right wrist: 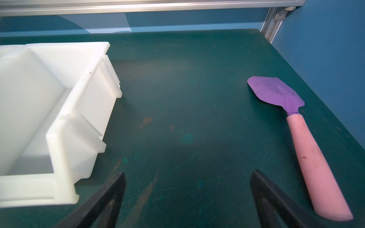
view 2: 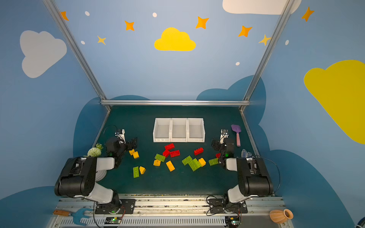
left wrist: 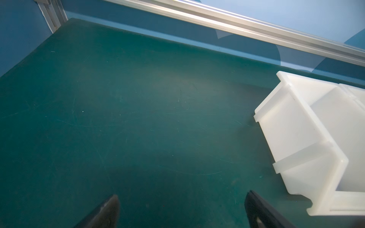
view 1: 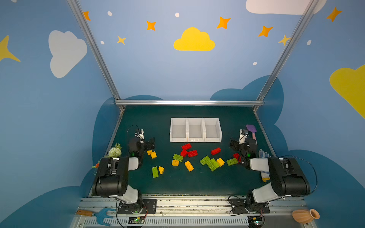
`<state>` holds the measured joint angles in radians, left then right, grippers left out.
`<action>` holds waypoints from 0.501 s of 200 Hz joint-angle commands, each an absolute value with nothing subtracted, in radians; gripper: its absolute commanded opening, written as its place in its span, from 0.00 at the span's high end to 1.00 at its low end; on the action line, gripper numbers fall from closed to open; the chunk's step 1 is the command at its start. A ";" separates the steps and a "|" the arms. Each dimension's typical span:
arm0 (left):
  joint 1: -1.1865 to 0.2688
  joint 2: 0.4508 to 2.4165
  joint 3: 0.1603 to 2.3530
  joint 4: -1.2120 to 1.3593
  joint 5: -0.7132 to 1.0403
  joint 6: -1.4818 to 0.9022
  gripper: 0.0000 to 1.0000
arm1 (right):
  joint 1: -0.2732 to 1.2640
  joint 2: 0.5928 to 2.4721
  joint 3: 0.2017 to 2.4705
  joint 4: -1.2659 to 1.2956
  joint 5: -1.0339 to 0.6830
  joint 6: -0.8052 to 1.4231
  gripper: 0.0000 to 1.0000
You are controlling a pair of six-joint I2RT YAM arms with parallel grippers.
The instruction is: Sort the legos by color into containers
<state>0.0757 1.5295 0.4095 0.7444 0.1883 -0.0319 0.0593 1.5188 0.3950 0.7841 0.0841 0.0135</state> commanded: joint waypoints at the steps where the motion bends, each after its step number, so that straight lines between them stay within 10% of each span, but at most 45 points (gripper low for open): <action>1: 0.074 1.520 0.410 0.762 0.182 -0.035 0.01 | 0.055 1.509 0.407 0.785 0.071 0.003 0.04; 100: 0.073 1.523 0.412 0.761 0.182 -0.035 0.01 | 0.056 1.509 0.410 0.784 0.071 0.002 0.04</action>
